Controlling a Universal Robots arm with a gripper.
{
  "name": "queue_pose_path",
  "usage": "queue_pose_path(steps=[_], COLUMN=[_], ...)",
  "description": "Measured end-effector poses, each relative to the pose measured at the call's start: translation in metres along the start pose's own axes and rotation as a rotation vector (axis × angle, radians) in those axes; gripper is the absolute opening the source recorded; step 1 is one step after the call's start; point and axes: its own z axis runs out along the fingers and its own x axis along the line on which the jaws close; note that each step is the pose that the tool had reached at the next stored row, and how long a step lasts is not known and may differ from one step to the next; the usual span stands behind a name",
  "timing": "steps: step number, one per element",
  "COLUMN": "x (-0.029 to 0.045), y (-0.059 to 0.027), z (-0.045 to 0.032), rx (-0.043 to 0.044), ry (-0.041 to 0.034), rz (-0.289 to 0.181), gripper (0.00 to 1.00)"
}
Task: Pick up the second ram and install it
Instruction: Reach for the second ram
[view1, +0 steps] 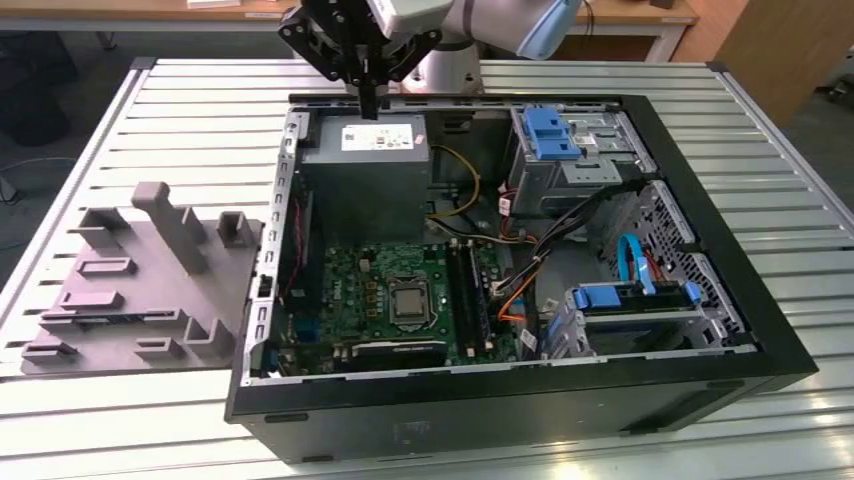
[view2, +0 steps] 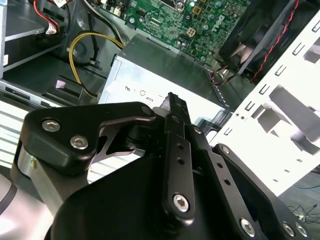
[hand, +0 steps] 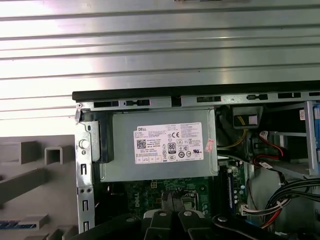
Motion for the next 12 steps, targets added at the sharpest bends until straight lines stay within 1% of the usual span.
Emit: queue_pose_path(steps=[6, 12], x=[0.0075, 0.0181], y=[-0.0006, -0.0014], z=[-0.0001, -0.0003], rx=[-0.0001, 0.0000], ry=[0.0000, 0.0000], rz=[0.000, 0.000], gripper=[0.11, 0.11])
